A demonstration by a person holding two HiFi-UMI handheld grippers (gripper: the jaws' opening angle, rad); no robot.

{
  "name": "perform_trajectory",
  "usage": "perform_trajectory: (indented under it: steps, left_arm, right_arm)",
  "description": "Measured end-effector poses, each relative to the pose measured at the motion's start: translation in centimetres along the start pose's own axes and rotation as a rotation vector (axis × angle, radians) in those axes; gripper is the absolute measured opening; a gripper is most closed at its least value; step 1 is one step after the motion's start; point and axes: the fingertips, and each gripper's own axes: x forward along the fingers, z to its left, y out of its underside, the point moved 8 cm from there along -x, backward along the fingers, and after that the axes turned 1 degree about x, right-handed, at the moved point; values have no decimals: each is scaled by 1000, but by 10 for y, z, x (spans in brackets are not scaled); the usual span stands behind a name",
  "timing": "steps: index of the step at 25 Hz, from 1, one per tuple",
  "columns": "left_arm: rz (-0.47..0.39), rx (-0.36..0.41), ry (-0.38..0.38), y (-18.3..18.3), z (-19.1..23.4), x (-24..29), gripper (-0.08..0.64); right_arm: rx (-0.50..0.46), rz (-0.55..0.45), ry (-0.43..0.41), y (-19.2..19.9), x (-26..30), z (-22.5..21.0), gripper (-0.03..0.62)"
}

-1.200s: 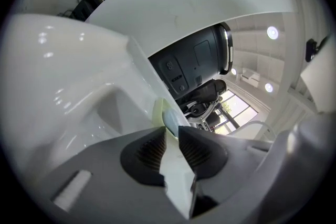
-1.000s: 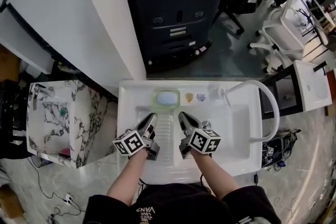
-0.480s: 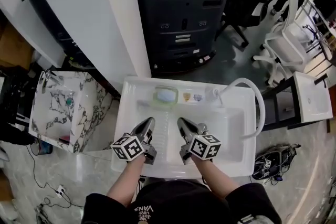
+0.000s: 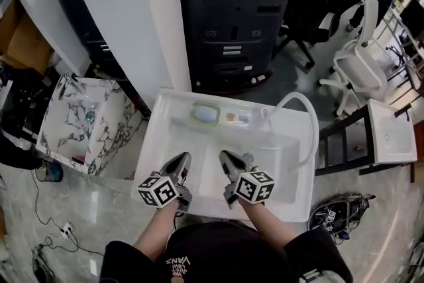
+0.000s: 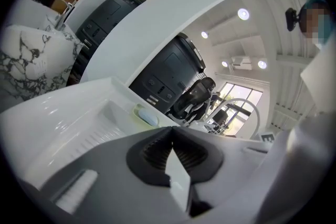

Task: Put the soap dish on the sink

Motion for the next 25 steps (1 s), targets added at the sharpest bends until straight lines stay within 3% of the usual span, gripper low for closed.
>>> perform_trajectory:
  steps: [12, 19, 25]
  left_arm:
    - [-46, 92, -60, 28, -32, -30, 52]
    - [-69, 107, -97, 45, -44, -46, 52]
    - [-56, 186, -157, 58, -49, -61, 52]
  right_arm:
    - [-76, 28, -61, 10, -42, 0, 3]
    - [-164, 67, -76, 16, -65, -6, 3]
    - [-191, 101, -77, 19, -77, -17, 3]
